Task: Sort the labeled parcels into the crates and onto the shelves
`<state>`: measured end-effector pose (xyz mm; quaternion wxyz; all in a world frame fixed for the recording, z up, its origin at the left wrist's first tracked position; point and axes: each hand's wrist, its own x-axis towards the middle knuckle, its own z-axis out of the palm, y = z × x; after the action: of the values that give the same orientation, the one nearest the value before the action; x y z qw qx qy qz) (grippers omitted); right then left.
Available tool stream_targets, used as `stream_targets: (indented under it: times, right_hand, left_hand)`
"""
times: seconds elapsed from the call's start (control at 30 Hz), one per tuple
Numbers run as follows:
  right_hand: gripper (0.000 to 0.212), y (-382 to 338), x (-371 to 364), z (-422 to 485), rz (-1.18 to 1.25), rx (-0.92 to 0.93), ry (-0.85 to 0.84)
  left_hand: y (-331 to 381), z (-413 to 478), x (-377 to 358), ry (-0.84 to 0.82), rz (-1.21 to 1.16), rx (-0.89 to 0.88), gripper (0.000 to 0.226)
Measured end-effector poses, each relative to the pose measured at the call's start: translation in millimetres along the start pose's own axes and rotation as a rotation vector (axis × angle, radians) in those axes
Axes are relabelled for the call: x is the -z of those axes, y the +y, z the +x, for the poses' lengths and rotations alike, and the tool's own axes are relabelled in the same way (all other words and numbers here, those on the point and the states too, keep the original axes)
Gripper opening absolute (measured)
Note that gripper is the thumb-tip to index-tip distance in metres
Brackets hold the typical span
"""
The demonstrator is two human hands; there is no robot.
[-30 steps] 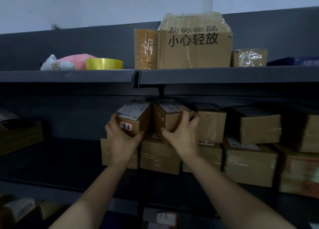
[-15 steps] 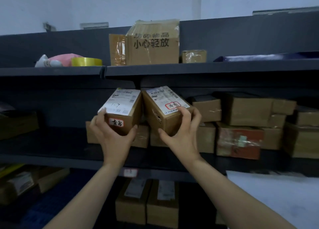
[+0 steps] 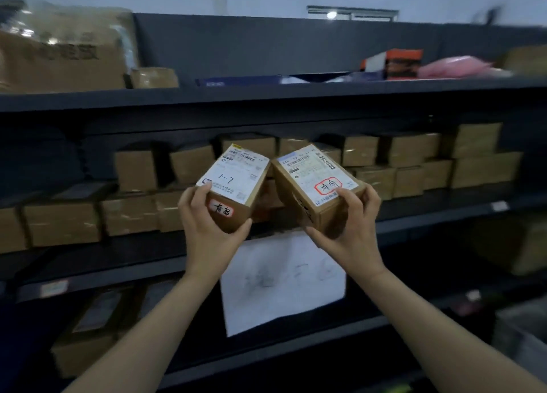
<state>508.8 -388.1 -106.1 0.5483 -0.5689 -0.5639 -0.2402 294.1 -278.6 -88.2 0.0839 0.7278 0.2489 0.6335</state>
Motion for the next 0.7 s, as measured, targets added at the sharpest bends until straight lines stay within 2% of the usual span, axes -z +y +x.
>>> stream_targets:
  times: [0.2,0.3,0.43,0.53,0.7]
  right_hand:
    - [0.087,75.7,108.5,-16.3,-0.266,-0.112,0.103]
    - [0.083,101.1,157.0,-27.7,-0.374,-0.165,0.157]
    - [0.083,131.5,232.0,-52.3,-0.537,-0.327,0.242]
    - [0.083,144.4,285.5,-79.7,-0.660,-0.422,0.312]
    - [0.081,162.6,375.9,-136.0,-0.834,-0.565,0.330]
  left_hand:
    - [57.7,-12.0,-118.5,-0.160,-0.249,-0.164,0.093]
    - [92.4,-19.0,-171.1,-0.276,-0.332,-0.129,0.097]
    - [156.5,-37.3,-248.8,-0.442,-0.486,-0.051,0.106]
    - [207.6,-64.0,-295.1,-0.547,-0.559,-0.059,0.113]
    - [288.7,-117.3,-362.7,-0.729,-0.610,-0.088,0.117]
